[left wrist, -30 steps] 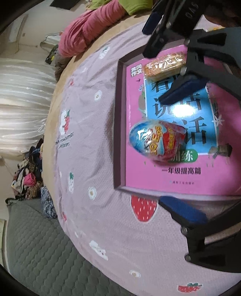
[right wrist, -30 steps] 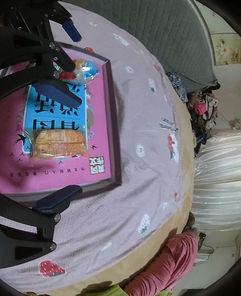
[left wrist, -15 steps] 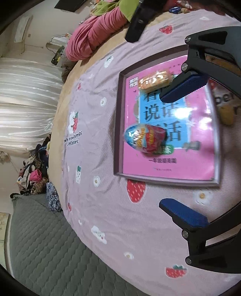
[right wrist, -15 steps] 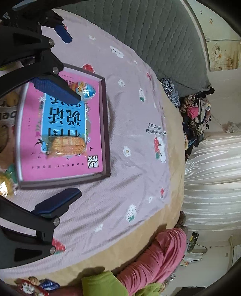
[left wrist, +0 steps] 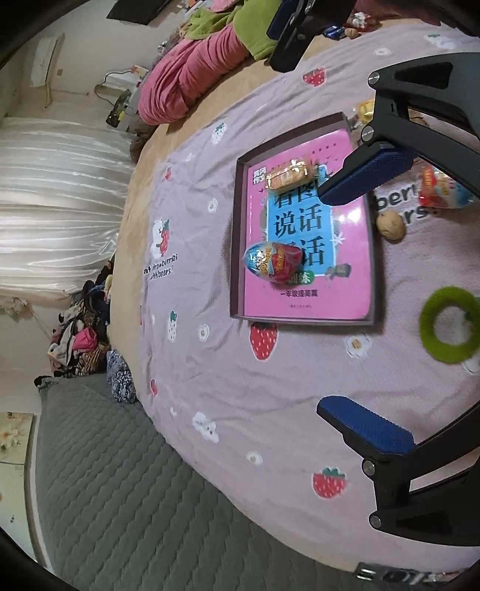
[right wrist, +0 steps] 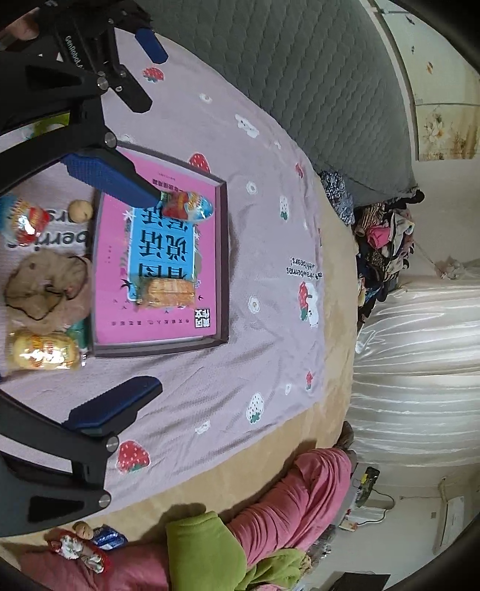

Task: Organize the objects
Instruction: 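Withdraw both tools back from the tray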

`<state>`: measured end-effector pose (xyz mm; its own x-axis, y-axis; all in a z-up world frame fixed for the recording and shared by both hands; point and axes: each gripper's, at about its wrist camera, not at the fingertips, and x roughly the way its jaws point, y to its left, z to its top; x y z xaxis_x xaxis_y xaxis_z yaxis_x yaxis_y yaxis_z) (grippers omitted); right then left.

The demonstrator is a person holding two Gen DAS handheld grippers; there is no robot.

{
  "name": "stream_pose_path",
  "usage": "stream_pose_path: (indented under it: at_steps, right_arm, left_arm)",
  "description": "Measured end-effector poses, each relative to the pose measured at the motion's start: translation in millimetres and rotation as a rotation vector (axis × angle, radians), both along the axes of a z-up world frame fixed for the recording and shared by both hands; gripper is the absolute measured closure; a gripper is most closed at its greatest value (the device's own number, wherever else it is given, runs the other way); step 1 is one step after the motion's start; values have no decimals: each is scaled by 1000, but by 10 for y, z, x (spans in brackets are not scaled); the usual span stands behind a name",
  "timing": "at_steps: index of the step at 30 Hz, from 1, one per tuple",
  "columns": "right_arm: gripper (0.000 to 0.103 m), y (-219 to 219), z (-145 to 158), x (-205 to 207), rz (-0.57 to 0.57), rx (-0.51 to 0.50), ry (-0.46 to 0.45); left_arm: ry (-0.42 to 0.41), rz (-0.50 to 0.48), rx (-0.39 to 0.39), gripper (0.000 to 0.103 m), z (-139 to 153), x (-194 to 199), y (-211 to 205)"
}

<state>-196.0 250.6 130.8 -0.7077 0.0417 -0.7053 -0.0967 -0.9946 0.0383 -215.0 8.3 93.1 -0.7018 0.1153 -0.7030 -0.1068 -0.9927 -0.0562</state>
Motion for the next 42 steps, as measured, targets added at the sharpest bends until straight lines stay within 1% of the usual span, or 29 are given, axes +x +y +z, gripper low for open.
stream_pose_path:
  at_steps: [6,9,18,26,37,42]
  right_arm:
    - [9,-75,128,315,14,32,4]
    - [8,-70,181,472,3,35,11]
    - [8,-68,258,783,8,44,13]
    - [8,-130,307,961,20,60,23]
    - [8,-218,281,1149,34,75,24]
    - [8,-267,236,1222,44,79,17]
  left_arm:
    - [6,-4,-8,0,145,290,-80]
    - [13,-5,-4,0,193,431,-102]
    - [17,-10,-9,0,252,709,-111]
    - [12,-21,-24,0,233,895,-116]
    - [-7,-30,-18,0,163,1078,-187]
    - [-12,-30,-28,0,128,1149,-189]
